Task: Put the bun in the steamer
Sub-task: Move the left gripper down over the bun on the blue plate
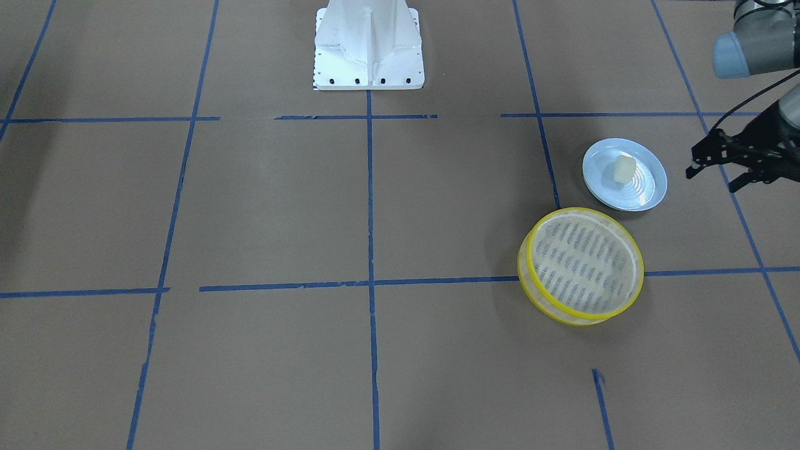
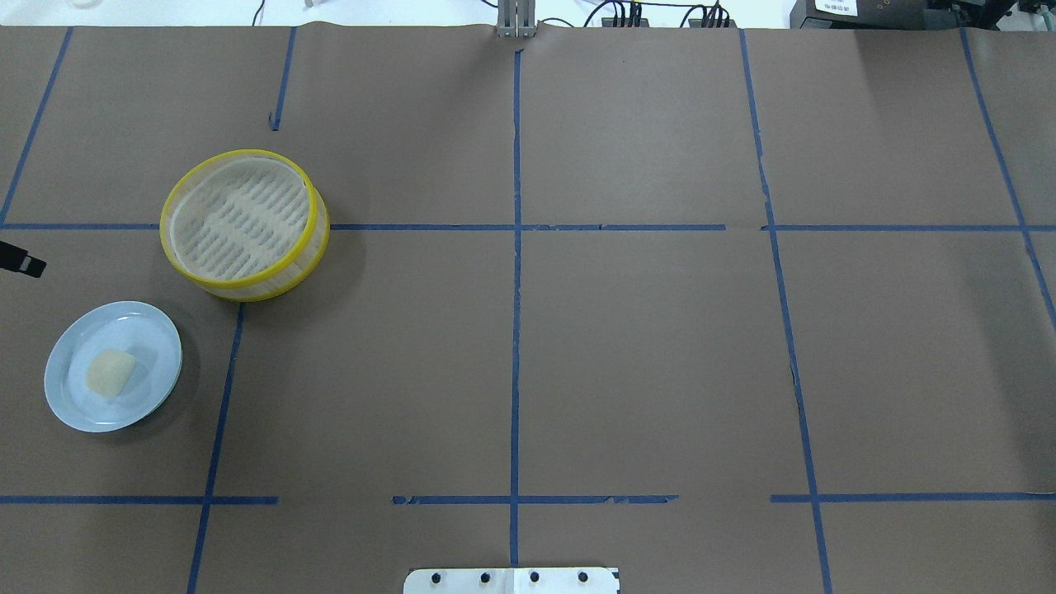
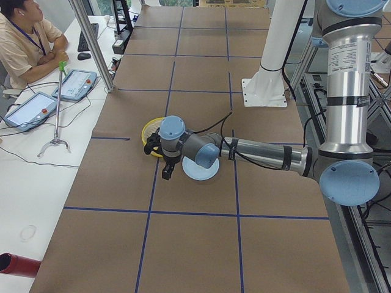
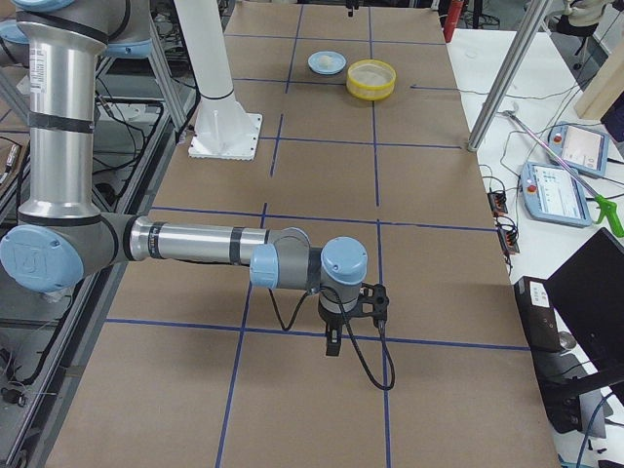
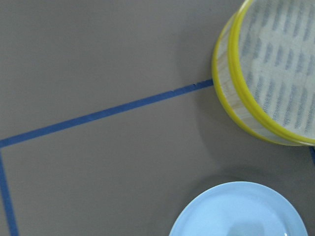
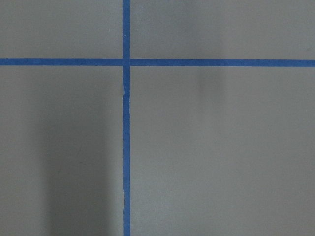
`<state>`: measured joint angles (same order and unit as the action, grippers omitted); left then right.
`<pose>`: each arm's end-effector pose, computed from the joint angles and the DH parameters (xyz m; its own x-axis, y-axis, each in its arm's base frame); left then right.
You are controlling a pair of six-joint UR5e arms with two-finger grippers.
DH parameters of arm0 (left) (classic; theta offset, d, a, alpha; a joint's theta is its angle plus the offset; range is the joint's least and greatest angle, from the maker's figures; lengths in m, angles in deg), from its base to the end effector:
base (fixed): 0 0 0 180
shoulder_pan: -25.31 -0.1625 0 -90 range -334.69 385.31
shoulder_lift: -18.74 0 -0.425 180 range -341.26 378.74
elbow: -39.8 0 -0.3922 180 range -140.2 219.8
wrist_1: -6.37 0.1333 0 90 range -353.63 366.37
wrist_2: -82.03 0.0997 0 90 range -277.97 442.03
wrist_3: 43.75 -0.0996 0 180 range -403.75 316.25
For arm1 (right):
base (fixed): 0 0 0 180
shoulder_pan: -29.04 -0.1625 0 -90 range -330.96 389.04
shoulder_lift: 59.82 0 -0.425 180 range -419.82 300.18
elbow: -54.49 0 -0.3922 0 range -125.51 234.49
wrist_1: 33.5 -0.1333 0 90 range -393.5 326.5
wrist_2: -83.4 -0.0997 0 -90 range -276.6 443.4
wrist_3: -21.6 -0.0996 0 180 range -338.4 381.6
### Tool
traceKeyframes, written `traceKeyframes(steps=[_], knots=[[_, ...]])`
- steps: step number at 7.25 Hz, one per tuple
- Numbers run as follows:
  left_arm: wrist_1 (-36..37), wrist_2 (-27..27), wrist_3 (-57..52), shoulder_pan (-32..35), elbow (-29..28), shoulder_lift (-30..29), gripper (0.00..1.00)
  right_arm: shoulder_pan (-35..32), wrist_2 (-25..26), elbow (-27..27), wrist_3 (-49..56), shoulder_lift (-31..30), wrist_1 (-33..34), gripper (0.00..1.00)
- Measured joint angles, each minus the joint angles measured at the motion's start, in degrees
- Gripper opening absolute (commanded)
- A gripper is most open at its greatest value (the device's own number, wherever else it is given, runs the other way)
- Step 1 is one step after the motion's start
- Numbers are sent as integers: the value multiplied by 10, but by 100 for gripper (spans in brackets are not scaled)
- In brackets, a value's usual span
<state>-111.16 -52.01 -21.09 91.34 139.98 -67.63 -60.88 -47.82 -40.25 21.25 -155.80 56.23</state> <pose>0.1387 -0.4696 0.5453 0.5898 0.3064 -0.7472 -0.1184 0.9480 0.2953 0.0670 -0.4463 0.6703 0.7522 0.0162 0.6587 -0.0032 0.9998 -0.0210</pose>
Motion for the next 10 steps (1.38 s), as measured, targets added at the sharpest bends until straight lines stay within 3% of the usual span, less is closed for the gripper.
traceKeyframes(steps=[2,5,10], knots=[[-34,35,74,-56,4,1,94,0,0,0,0,0,0,100],[-41,142,172,-167,13,10,92,0,0,0,0,0,0,100],[-41,159,198,-213,5,21,83,0,0,0,0,0,0,100]])
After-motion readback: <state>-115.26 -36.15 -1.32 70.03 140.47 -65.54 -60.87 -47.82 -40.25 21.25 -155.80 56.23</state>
